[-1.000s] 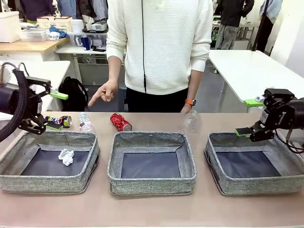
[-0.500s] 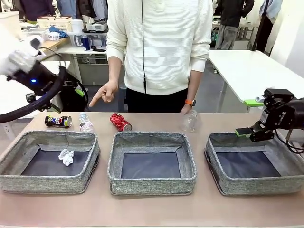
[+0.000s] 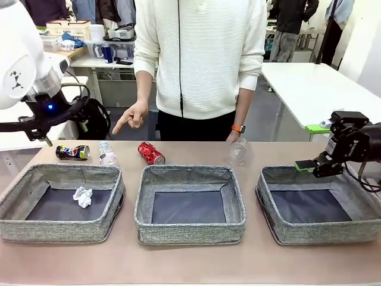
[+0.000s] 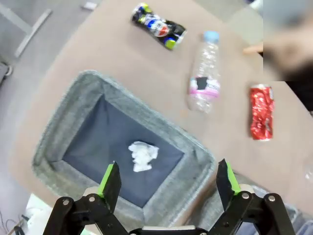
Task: Sort the waste into the appropriate baskets.
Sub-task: Pick up the waste item pointed out by the person.
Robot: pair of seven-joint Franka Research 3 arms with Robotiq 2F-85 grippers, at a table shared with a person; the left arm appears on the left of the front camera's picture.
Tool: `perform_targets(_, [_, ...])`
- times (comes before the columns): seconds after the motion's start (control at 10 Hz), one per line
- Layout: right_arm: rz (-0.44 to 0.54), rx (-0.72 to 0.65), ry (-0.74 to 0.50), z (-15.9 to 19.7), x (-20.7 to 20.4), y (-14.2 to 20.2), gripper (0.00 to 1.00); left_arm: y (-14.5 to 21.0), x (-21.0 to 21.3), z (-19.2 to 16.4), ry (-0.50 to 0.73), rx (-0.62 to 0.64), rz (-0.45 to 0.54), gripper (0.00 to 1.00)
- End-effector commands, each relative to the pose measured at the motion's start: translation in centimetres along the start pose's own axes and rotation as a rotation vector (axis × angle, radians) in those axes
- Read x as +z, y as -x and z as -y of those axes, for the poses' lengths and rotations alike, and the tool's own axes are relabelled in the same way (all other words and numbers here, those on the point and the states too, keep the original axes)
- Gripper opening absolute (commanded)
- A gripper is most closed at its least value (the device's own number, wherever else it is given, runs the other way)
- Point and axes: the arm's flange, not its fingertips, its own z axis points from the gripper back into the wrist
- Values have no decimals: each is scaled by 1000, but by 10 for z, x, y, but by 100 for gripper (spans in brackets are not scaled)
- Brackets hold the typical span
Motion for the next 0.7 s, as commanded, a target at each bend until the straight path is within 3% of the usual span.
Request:
perform_targets(0.0, [3, 34, -21, -2, -2, -2, 100, 2, -1, 1, 83, -61, -14, 100])
perform_targets(0.1, [3, 34, -21, -2, -2, -2, 100, 0, 0, 0, 0, 0, 0, 100])
perform_targets(0.3, [3, 34, -21, -2, -2, -2, 100, -59, -30, 28, -42, -329, -128, 100])
perform_targets(0.6, [3, 34, -21, -2, -2, -2, 100, -110, -68, 53, -28, -495, -142, 100])
